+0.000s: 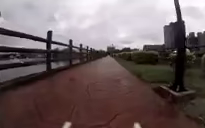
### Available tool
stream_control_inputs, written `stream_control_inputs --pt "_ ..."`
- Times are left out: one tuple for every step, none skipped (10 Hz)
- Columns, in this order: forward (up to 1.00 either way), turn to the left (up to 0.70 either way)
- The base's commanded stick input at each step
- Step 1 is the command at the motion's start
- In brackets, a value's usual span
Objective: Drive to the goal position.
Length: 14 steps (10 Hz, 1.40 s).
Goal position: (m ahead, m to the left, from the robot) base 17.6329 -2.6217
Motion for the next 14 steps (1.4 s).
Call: stream_control_inputs --pt "0.50 0.00" --pt "0.50 0.00" --pt "0.50 0.00" --pt "0.50 0.00" --pt "0.50 0.00" --pt "0.50 0.00" --pt "0.50 0.00" --pt "0.50 0.00" --pt "0.50 0.00" --pt "0.50 0.00" --pt "0.50 0.00" --pt "0.50 0.00" --pt "0.50 0.00" --pt "0.50 0.00"
